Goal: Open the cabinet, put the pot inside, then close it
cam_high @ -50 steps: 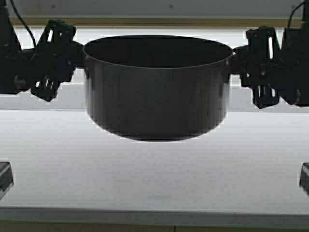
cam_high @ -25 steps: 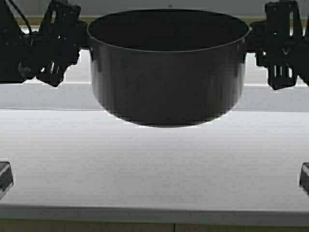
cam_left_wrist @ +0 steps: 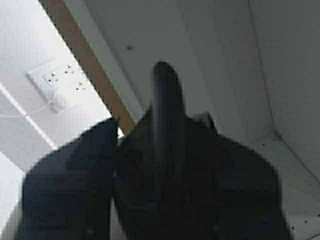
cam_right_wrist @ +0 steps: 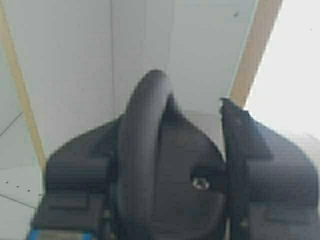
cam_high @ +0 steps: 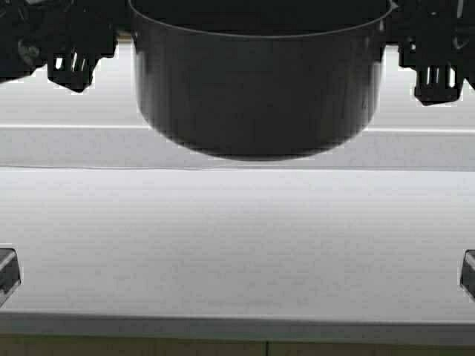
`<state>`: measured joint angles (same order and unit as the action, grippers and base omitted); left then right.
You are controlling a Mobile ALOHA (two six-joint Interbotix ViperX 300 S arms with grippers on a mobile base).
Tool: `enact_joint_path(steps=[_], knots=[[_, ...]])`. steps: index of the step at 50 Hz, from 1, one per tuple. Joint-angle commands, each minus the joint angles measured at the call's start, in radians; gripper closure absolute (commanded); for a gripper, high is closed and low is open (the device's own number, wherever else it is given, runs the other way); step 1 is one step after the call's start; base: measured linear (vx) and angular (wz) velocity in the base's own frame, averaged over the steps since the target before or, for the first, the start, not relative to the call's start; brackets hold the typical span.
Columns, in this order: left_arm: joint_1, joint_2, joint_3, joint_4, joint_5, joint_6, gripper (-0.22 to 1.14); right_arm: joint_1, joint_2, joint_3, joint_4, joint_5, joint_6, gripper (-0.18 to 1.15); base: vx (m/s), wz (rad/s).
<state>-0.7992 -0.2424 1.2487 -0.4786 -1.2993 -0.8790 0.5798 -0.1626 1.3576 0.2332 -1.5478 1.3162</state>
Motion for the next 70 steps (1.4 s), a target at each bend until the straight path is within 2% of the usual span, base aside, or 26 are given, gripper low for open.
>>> enact_joint_path(steps=[1, 13, 21, 31, 44, 54, 70], knots=[[-0.054, -0.130, -0.055, -0.003, 0.129, 0.098, 0.87, 0.080, -0.138, -0.064, -0.011, 0.064, -0.020, 0.89, 0.00, 0.00], [-0.052, -0.267, -0.150, -0.081, 0.360, 0.272, 0.87, 0.086, -0.391, -0.195, -0.009, 0.459, -0.127, 0.89, 0.00, 0.00], [-0.034, -0.287, -0.259, -0.140, 0.505, 0.368, 0.87, 0.080, -0.446, -0.278, 0.014, 0.641, -0.196, 0.89, 0.00, 0.00], [-0.020, -0.278, -0.370, -0.150, 0.584, 0.410, 0.87, 0.080, -0.443, -0.351, 0.087, 0.687, -0.279, 0.89, 0.00, 0.00], [0.017, -0.265, -0.396, -0.152, 0.638, 0.408, 0.87, 0.080, -0.407, -0.391, 0.109, 0.718, -0.301, 0.89, 0.00, 0.00], [0.031, -0.229, -0.454, -0.152, 0.660, 0.410, 0.87, 0.037, -0.374, -0.448, 0.120, 0.729, -0.311, 0.89, 0.05, -0.01], [0.031, -0.129, -0.627, -0.153, 0.716, 0.399, 0.87, -0.014, -0.313, -0.606, 0.109, 0.891, -0.316, 0.89, 0.17, 0.00]])
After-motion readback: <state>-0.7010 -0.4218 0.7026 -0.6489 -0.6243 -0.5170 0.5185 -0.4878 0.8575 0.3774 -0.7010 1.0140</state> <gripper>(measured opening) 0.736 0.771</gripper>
